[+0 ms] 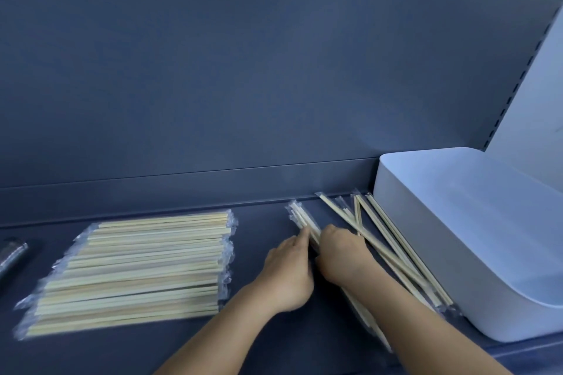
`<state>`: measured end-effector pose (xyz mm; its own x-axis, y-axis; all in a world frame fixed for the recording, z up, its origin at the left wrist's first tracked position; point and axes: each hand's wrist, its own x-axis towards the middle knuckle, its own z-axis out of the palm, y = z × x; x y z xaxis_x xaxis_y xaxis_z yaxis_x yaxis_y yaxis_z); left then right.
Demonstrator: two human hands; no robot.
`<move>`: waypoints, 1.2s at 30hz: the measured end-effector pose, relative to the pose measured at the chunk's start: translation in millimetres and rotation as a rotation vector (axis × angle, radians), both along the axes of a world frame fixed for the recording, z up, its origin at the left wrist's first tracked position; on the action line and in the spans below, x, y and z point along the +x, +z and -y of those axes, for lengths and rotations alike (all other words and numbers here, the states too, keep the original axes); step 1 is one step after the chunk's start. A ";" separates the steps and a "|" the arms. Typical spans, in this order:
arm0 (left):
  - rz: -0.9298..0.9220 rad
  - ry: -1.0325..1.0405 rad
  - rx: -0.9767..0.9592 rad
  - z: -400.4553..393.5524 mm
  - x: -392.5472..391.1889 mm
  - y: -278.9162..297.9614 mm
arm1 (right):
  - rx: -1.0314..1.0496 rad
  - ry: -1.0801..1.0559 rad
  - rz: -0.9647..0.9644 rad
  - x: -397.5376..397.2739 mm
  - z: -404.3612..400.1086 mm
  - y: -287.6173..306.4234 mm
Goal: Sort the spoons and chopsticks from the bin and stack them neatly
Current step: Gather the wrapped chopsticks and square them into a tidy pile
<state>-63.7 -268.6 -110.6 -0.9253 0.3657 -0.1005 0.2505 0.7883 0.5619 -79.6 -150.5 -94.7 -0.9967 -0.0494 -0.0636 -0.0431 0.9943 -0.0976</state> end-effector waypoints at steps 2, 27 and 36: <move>0.031 0.028 0.113 1.1 -1.6 0.7 | -0.012 0.005 0.018 -0.3 1.9 1.4; -0.014 -0.187 0.841 45.6 5.6 119.7 | -1.231 0.373 -0.035 30.3 24.5 56.3; -0.008 -0.195 0.918 34.5 12.7 141.2 | -1.276 0.352 0.199 36.0 22.2 65.1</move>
<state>-51.0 -303.1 30.6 -0.8388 0.4474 0.3102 0.3379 -0.0188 0.9410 -43.6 -172.6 -29.6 -0.8980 -0.4332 0.0776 -0.1533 0.1427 -0.9778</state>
